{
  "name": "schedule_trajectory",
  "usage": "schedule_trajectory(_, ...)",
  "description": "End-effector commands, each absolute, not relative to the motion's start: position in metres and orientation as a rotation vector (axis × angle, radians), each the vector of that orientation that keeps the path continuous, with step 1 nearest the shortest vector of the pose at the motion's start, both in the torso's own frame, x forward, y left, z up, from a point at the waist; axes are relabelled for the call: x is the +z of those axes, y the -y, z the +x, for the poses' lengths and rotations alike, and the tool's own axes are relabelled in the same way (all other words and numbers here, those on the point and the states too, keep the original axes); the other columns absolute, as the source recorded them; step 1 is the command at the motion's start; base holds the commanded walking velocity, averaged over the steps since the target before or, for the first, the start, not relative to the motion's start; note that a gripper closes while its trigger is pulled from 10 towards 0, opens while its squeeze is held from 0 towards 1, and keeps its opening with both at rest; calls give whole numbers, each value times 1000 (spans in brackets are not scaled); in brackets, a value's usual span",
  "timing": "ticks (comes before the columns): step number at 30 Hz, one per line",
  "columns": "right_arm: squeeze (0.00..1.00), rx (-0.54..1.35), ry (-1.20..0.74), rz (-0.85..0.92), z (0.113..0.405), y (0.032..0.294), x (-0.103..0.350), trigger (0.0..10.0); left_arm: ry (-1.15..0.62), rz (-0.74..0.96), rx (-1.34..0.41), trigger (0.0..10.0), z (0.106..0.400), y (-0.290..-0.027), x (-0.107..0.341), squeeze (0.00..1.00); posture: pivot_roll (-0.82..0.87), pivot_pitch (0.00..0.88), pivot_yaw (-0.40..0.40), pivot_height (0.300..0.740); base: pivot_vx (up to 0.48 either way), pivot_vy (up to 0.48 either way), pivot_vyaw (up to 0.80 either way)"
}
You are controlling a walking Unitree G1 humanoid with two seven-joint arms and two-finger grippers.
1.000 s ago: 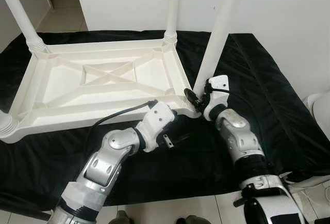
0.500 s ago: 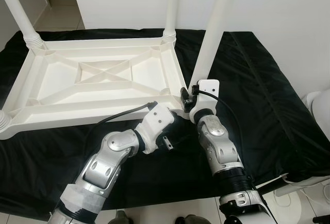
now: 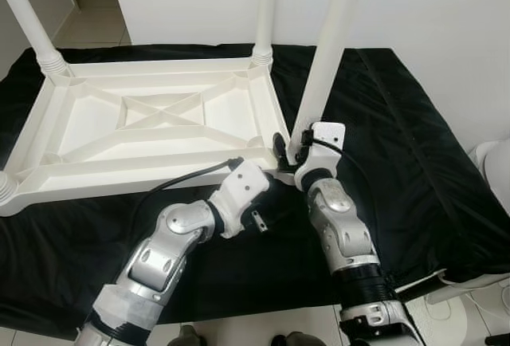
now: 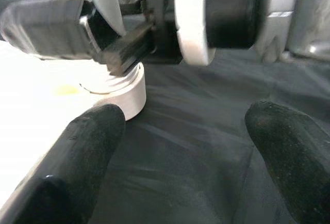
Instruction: Building children table
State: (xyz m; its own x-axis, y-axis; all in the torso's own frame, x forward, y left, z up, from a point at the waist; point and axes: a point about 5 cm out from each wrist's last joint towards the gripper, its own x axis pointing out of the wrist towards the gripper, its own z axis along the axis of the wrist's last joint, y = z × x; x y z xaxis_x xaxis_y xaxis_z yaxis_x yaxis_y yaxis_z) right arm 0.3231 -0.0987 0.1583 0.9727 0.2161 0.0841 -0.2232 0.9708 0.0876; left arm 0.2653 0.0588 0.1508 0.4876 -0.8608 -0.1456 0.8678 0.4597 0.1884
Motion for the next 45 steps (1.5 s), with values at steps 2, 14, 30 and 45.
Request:
schedule_trajectory(2, 0, 355, 72, 79, 317, 110, 156, 10000, -34, 266, -1019, 10000, 266, -61, 149, 0, -72, 44, -10, 740, 0, 0, 0)
schedule_trajectory(14, 0, 631, 29, -100, 322, 138, 144, 10000, -36, 273, -1050, 10000, 266, -63, 151, 0, -74, 44, 3, 740, 0, 0, 0)
schedule_trajectory(30, 0, 741, -21, -174, 346, 124, 133, 4078, -26, 278, -1026, 10000, 269, -65, 155, 0, -55, 45, 9, 740, 0, 0, 0)
schedule_trajectory(45, 0, 713, -59, -122, 345, 132, 122, 10000, -25, 274, -1019, 10000, 269, -64, 154, 0, -58, 45, -2, 740, 0, 0, 0)
